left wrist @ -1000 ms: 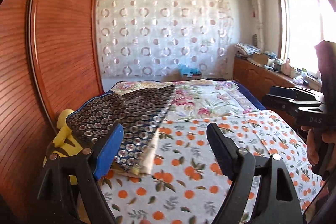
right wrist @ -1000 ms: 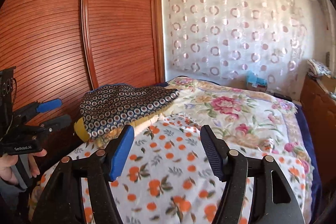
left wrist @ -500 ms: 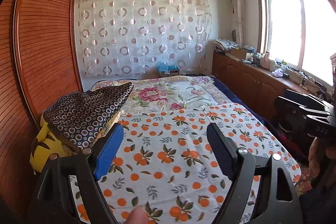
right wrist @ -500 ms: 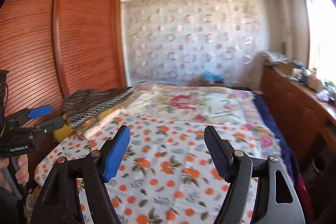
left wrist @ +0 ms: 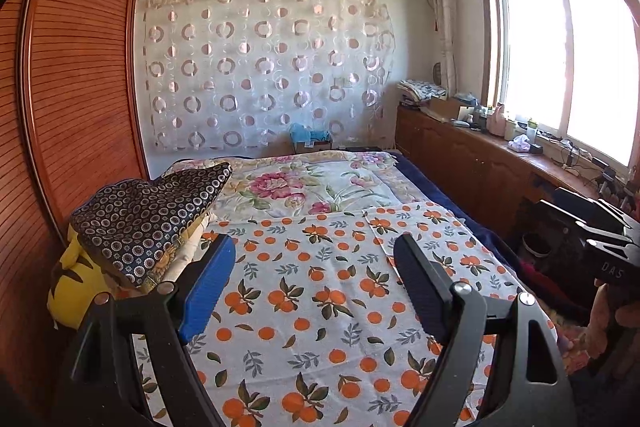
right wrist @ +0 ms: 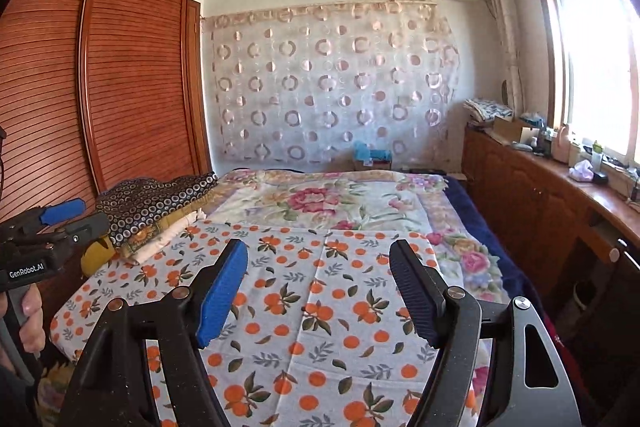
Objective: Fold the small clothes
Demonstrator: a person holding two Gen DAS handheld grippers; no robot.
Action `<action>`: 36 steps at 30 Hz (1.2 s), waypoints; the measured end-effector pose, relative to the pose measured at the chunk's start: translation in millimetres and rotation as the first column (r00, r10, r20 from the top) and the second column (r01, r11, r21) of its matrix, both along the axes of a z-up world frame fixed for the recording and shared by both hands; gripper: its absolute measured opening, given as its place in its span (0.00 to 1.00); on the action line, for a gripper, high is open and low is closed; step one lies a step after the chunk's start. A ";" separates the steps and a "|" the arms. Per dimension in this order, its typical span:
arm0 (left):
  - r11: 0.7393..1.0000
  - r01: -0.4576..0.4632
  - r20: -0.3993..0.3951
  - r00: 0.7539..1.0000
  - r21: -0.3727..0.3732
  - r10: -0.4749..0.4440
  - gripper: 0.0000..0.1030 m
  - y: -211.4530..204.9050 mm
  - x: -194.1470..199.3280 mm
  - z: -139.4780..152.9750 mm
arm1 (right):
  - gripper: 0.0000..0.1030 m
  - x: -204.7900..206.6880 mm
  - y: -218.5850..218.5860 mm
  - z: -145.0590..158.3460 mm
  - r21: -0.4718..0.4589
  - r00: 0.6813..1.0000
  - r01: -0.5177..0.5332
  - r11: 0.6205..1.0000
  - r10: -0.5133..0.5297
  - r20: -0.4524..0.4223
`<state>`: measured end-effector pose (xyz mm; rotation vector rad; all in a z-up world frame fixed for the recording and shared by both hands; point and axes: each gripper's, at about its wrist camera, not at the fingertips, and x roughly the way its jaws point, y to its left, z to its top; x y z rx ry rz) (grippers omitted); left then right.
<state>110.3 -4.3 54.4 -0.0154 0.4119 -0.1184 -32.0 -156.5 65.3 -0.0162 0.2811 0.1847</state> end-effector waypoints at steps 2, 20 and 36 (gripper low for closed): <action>1.000 -0.006 0.000 1.000 0.007 0.006 0.80 -1.2 -0.9 -0.5 | 0.73 0.2 1.1 -2.7 0.002 1.000 0.006 1.000 -0.006 -0.003; 0.999 -0.032 0.008 0.999 0.002 0.032 0.80 0.7 -0.9 -7.4 | 0.73 8.8 -12.7 -10.4 0.016 1.000 0.012 1.000 -0.012 -0.004; 0.999 -0.032 0.008 0.999 0.005 0.032 0.80 -0.5 -1.5 -7.2 | 0.73 10.6 -25.1 -12.8 0.019 1.000 0.004 1.000 -0.004 0.011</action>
